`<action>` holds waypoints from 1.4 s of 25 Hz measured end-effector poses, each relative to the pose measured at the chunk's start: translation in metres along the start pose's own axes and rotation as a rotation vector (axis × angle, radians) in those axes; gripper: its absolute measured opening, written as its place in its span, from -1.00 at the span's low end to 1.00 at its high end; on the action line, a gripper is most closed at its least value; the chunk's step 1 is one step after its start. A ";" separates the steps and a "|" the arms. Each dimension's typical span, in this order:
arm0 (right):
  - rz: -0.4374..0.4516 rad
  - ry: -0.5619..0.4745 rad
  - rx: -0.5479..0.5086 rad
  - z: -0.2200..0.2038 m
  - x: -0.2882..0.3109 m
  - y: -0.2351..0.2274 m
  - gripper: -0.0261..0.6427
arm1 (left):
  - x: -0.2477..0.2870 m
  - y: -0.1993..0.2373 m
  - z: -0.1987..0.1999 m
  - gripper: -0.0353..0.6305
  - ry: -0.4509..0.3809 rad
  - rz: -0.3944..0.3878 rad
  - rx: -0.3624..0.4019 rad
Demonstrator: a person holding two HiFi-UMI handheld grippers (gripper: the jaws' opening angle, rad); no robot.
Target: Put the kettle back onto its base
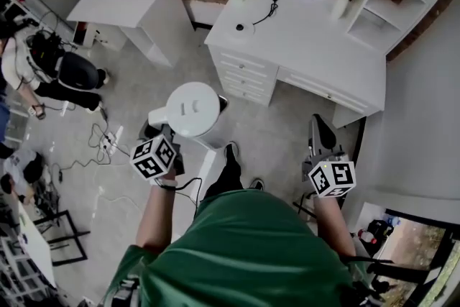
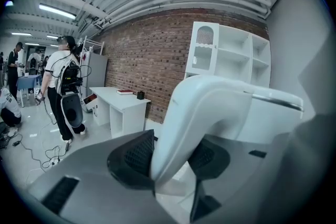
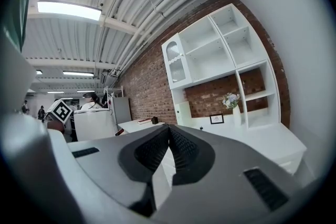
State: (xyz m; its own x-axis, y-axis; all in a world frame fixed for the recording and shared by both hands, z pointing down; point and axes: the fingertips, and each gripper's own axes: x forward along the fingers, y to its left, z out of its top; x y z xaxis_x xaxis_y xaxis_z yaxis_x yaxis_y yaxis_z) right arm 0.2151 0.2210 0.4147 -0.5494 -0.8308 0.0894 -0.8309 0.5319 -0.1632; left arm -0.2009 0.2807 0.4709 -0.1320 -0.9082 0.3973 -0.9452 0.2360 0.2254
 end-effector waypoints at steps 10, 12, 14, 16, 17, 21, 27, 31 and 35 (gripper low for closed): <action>-0.061 0.005 -0.021 0.022 0.111 -0.020 -0.86 | 0.111 0.016 0.049 -0.35 -0.011 -0.056 -0.010; -0.068 0.007 -0.024 0.025 0.138 -0.020 -0.86 | 0.136 0.022 0.061 -0.35 -0.013 -0.059 0.006; -0.072 0.011 -0.029 0.028 0.163 -0.018 -0.86 | 0.159 0.028 0.074 -0.35 -0.014 -0.065 0.021; -0.077 0.016 -0.035 0.030 0.187 -0.016 -0.86 | 0.180 0.034 0.084 -0.35 -0.011 -0.073 0.030; -0.080 0.019 -0.039 0.031 0.199 -0.015 -0.86 | 0.191 0.037 0.088 -0.35 -0.008 -0.078 0.031; -0.092 0.027 -0.073 0.035 0.243 -0.019 -0.86 | 0.229 0.043 0.098 -0.35 0.008 -0.095 0.019; -0.093 0.006 -0.114 0.043 0.297 -0.018 -0.86 | 0.270 0.045 0.111 -0.35 0.009 -0.127 0.031; -0.068 0.026 -0.115 0.038 0.319 -0.019 -0.86 | 0.290 0.041 0.115 -0.35 0.022 -0.131 0.020; -0.045 0.051 -0.094 0.023 0.342 -0.042 -0.86 | 0.320 0.028 0.113 -0.35 0.035 -0.128 0.007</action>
State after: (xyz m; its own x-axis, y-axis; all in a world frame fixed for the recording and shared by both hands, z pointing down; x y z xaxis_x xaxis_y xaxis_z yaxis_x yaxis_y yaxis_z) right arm 0.0639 -0.0890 0.4299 -0.5135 -0.8458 0.1450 -0.8579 0.5096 -0.0658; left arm -0.3033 -0.0424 0.5040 0.0003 -0.9182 0.3961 -0.9557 0.1163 0.2703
